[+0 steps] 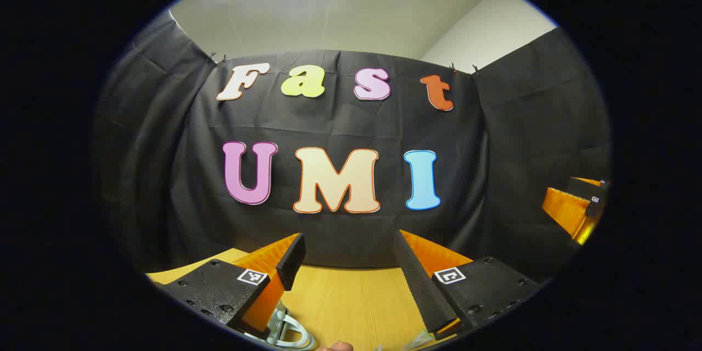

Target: First open the suitcase, pack the skin care products into it, and then close the suitcase.

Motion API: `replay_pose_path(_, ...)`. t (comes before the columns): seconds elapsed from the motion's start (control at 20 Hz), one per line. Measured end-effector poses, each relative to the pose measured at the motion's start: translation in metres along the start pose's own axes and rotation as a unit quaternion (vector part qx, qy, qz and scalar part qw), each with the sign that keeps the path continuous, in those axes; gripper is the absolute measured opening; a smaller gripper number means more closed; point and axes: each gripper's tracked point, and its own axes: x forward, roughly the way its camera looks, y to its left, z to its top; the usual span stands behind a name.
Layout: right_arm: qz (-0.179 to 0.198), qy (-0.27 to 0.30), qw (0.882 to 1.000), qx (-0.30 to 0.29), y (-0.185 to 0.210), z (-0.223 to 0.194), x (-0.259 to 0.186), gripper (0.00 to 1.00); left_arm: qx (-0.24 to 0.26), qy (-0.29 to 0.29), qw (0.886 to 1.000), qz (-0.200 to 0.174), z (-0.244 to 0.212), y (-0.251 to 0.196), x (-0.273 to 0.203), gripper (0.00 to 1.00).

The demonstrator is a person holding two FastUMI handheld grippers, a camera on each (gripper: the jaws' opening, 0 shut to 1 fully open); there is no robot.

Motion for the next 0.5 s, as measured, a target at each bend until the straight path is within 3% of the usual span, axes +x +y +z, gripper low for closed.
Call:
replay_pose_path(0.3, 0.035, 0.015, 0.999, 0.022, 0.008, -0.02, 0.009, 1.0, 0.011, 0.008, 1.0, 0.028, -0.007, 0.006, -0.003, 0.94)
replay_pose_path(0.5, 0.084, 0.04, 0.995, 0.047, 0.023, -0.051, 0.013, 0.98, 0.03, 0.048, 0.996, 0.067, -0.038, 0.026, -0.01, 0.94)
